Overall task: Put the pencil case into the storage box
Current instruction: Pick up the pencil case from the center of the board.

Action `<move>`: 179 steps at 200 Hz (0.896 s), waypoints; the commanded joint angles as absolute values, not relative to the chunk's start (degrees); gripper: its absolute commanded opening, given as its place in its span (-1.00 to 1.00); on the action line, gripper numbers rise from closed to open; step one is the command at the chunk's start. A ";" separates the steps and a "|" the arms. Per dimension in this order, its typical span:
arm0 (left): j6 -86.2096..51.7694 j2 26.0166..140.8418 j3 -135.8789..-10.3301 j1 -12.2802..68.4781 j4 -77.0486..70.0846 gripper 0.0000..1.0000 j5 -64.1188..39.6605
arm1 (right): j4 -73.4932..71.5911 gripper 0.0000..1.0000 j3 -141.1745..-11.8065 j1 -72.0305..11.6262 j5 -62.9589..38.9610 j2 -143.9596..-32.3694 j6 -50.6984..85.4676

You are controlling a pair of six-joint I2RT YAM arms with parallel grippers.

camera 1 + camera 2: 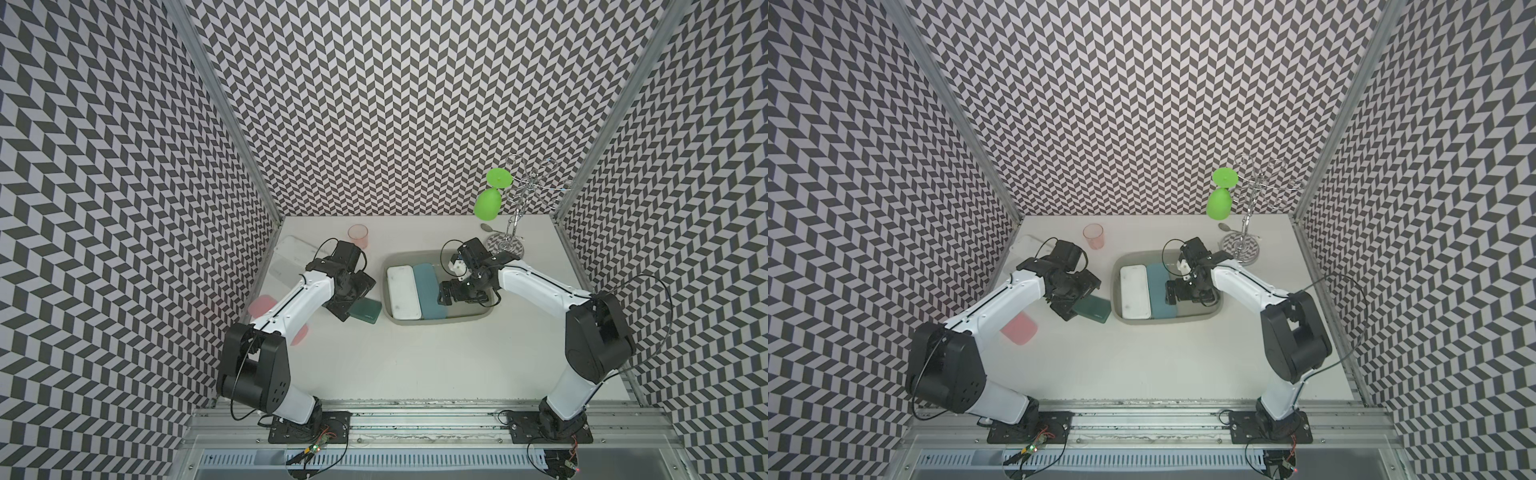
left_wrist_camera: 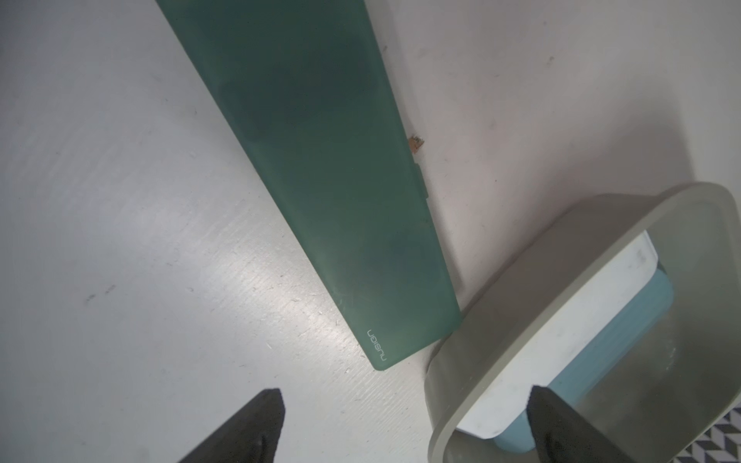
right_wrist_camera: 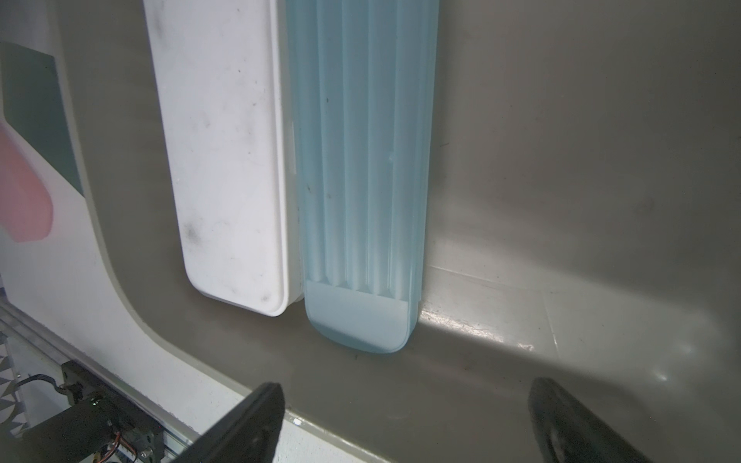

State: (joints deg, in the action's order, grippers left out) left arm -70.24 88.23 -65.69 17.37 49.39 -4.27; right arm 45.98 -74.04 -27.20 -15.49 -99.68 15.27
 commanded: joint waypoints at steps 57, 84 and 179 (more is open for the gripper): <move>-83.54 93.75 -63.02 14.42 43.41 1.00 -5.07 | 45.75 0.99 -72.96 -26.98 -15.69 -97.65 13.15; -83.15 96.22 -62.62 13.68 43.24 1.00 -4.82 | 45.44 0.99 -72.68 -27.05 -15.73 -97.51 13.18; -80.58 103.58 -62.54 12.22 41.84 1.00 -6.54 | 43.68 0.99 -70.87 -26.92 -15.56 -95.61 14.63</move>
